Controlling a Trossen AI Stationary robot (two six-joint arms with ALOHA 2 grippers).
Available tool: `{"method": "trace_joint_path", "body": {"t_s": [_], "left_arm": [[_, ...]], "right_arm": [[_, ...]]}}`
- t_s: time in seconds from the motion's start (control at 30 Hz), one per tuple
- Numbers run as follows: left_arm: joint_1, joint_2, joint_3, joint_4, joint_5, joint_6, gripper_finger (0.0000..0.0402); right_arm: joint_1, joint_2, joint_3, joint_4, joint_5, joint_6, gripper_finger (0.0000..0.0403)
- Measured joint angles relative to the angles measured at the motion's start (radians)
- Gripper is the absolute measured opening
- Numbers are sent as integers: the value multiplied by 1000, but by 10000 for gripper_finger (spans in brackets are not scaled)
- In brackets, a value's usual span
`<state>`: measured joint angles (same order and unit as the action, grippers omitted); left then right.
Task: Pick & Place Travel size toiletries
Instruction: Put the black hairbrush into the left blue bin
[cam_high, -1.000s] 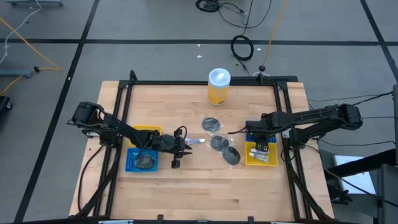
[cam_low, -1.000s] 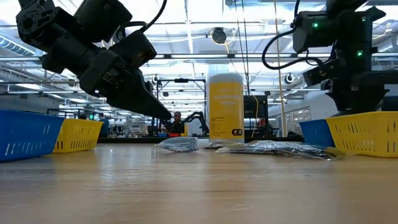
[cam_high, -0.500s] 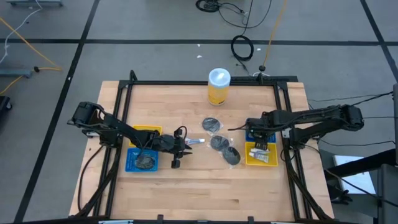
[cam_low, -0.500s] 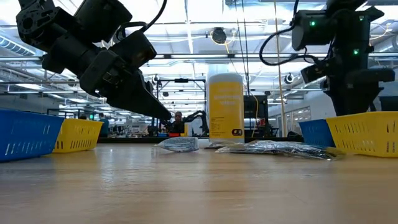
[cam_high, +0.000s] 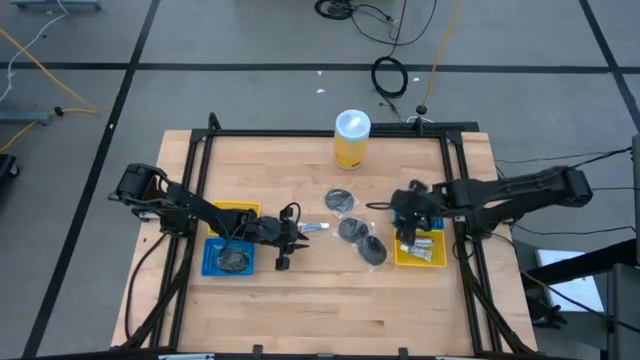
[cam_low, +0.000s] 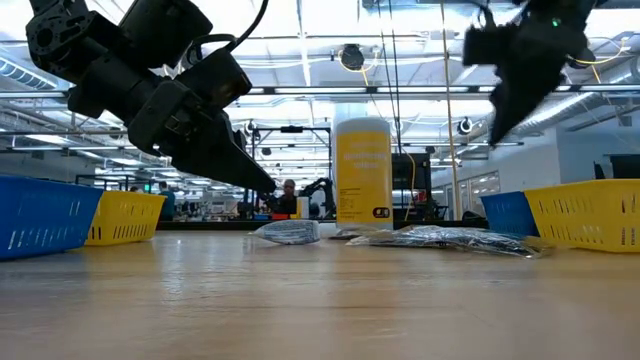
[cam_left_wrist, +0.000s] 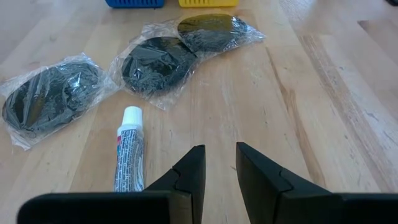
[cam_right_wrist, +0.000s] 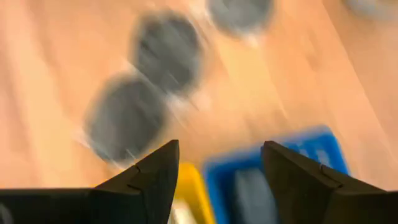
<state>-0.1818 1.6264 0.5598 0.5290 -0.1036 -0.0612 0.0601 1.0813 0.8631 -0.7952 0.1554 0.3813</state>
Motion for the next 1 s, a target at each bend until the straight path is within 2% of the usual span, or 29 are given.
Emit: {"method": "trace_joint_path", "body": {"t_s": [0.13,0.27,0.4,0.5,0.63,0.77,0.9,1.0], "left_arm": [[-2,0,0,1,0,-2,90],[-11,0,0,18,0,6,90],[-24,0,0,55,2,27,90],[-24,0,0,72,2,35,90],[-24,0,0,72,1,35,90],[-24,0,0,68,1,35,90],[-24,0,0,56,0,34,90],[-24,0,0,53,0,34,90]], "right_arm": [[105,40,-72,376,1,-39,215],[207,155,-164,763,-1,-125,215],[247,322,-168,937,19,-134,215],[262,438,-131,950,28,-155,219],[269,533,-60,838,19,-173,237],[270,556,-1,699,56,-137,250],[276,546,11,609,150,-109,247],[276,545,12,552,160,-51,242]]}}
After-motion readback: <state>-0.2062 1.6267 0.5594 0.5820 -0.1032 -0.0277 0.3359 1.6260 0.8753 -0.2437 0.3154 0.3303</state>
